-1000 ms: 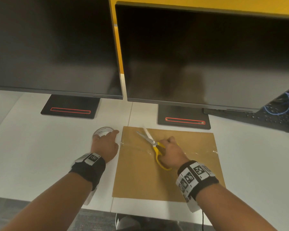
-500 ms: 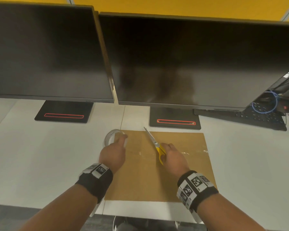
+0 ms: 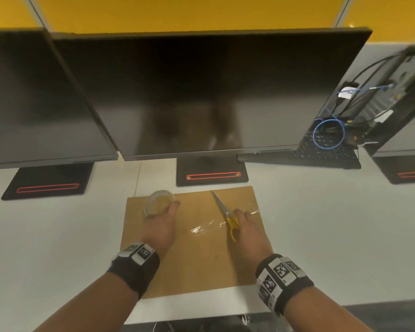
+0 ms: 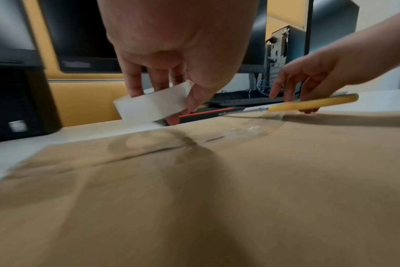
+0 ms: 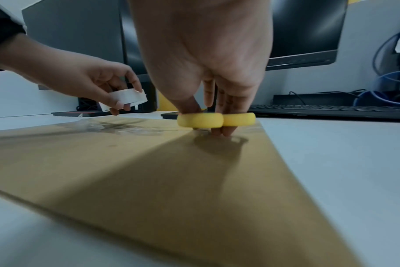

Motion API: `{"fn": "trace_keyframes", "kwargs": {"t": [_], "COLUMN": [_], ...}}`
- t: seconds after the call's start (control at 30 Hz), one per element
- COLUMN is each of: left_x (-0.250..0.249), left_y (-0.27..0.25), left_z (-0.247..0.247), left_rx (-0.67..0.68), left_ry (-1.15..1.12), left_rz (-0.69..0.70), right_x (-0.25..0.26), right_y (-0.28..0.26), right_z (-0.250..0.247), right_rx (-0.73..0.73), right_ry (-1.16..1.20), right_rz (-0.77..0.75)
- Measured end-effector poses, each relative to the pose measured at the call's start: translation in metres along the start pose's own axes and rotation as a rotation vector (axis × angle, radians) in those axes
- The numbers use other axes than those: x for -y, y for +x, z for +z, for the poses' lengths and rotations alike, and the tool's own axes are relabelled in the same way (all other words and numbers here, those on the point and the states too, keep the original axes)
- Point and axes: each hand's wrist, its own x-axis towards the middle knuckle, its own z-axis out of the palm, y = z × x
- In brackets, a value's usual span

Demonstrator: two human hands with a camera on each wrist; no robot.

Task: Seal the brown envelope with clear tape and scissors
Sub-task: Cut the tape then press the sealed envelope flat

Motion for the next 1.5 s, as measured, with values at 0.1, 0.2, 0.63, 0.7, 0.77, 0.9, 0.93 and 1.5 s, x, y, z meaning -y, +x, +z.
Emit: {"fn": "trace_keyframes", "kwargs": {"t": [0.1, 0.2, 0.63, 0.7, 0.77, 0.9, 0.93, 1.5], "left_x": [-0.038, -0.074, -0.185, -0.194, -0.204, -0.215, -0.217, -0.217], "left_y": [0.013, 0.025, 0.064, 0.07, 0.077, 0.092, 0.096, 0.107], "left_z": [0.005, 0.012, 0.022, 0.024, 0.025, 0.023, 0.023, 0.036], "left_rx": [-0.032, -0.025, 0.118, 0.131, 0.138, 0.144, 0.15, 0.218], "left_ry": [-0.034, -0.079, -0.106, -0.086, -0.077, -0.043, -0.016, 0.032], "left_rz": [0.079, 0.164, 0.464, 0.45, 0.435, 0.424, 0.429, 0.571], "right_x": [-0.019, -0.04, -0.108, -0.109, -0.111, -0.111, -0.111, -0.1], "right_y": [-0.007, -0.011, -0.025, -0.027, -0.029, -0.034, -0.035, -0.033], "right_z": [-0.009, -0.018, -0.053, -0.055, -0.056, -0.062, -0.065, -0.069], "right_rx": [-0.023, -0.02, -0.087, -0.081, -0.056, 0.009, 0.033, 0.307], "right_ry": [-0.008, -0.02, 0.018, -0.002, -0.042, -0.084, -0.094, -0.206], "right_rz": [0.086, 0.134, 0.219, 0.212, 0.215, 0.239, 0.24, 0.261]}}
